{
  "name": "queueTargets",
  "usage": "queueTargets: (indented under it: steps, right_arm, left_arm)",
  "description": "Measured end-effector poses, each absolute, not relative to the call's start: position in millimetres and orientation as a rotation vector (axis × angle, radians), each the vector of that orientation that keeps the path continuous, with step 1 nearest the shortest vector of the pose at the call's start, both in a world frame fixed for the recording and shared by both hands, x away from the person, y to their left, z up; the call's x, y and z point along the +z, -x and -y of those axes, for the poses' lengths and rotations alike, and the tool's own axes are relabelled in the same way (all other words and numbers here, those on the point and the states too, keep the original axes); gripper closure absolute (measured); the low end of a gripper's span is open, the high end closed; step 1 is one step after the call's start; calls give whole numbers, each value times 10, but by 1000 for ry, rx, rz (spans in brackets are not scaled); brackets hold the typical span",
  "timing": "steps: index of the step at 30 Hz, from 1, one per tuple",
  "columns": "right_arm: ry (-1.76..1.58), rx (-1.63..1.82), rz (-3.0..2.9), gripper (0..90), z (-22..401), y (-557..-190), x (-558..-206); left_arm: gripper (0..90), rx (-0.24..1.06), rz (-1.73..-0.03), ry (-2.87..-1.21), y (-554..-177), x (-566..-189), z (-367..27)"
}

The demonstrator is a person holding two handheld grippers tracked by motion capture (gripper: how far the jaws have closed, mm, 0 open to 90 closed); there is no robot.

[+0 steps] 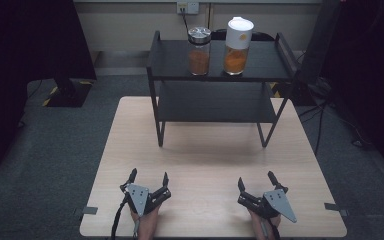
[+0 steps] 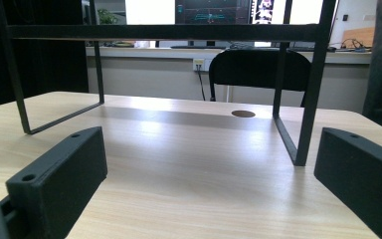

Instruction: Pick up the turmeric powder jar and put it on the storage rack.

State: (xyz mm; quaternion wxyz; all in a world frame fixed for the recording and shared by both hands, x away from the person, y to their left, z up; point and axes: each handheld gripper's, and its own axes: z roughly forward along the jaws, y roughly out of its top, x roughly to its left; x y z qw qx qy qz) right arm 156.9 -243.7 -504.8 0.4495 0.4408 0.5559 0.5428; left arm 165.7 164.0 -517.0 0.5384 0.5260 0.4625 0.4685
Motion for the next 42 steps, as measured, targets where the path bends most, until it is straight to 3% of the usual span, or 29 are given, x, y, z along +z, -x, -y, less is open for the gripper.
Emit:
queueTargets:
  steps: [42]
  right_arm:
    - [-1104, 1323, -1340, 0, 2518, -1540, -5114]
  left_arm:
    - [2, 1118, -1103, -1249, -1633, -5171, -1635]
